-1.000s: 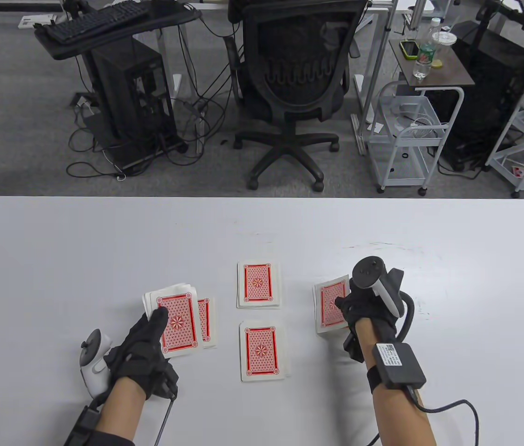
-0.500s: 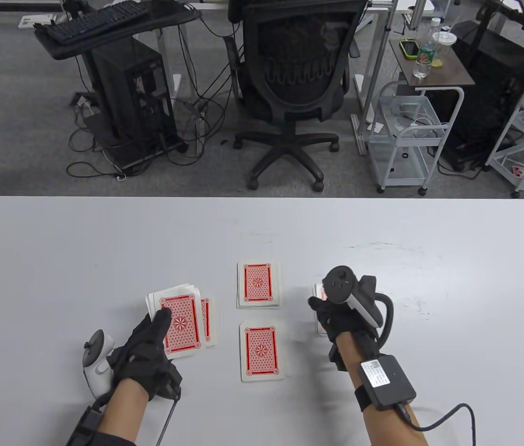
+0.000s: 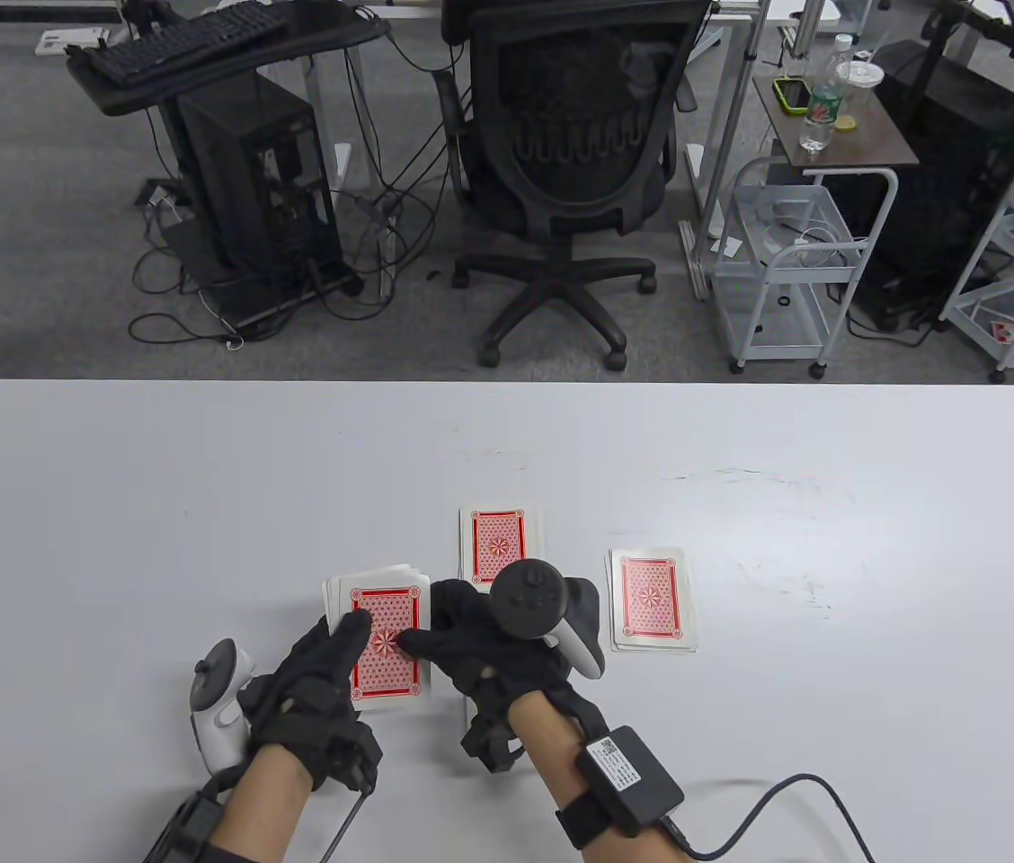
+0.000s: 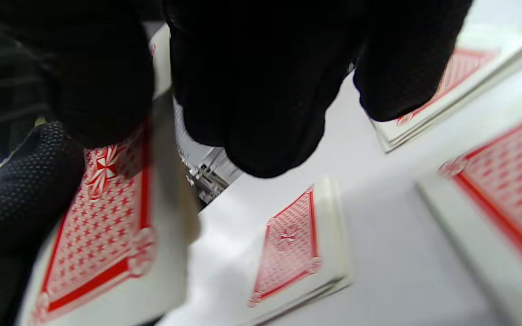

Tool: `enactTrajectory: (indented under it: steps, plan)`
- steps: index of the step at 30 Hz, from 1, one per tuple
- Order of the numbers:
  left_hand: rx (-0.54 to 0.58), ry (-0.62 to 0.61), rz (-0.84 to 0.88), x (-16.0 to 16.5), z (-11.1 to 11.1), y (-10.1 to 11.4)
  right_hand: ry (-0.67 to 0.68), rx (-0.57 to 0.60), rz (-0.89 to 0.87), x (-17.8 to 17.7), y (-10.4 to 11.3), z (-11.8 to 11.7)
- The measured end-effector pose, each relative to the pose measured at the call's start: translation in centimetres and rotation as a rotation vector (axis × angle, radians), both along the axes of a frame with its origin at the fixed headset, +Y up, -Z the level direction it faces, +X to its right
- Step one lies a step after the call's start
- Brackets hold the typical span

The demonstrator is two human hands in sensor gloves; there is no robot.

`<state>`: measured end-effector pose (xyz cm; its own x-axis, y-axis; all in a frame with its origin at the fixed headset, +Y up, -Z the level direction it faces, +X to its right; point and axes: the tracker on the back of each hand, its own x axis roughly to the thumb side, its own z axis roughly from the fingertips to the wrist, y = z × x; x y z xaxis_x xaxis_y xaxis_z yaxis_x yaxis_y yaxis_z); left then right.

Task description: Four-player card dealing with fan arrangement

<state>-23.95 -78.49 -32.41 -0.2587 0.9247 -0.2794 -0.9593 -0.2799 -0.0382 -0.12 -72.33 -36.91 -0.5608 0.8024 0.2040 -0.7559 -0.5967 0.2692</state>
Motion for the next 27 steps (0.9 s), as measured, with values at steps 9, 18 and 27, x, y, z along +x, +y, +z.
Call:
enactTrajectory:
  steps: [9, 18, 27]
  plan:
    - [0.012, -0.022, 0.065, -0.4, -0.2, 0.0, 0.017, -0.168, -0.244, 2.2, -0.8, -1.0]
    - [-0.007, 0.113, 0.02, -3.7, -0.5, -0.3, -0.056, -0.143, 0.059, 6.8, -0.7, -1.3]
    - [-0.005, 0.13, 0.005, -4.1, -0.5, -0.3, -0.136, -0.106, 0.806, 4.7, -3.2, -1.1]
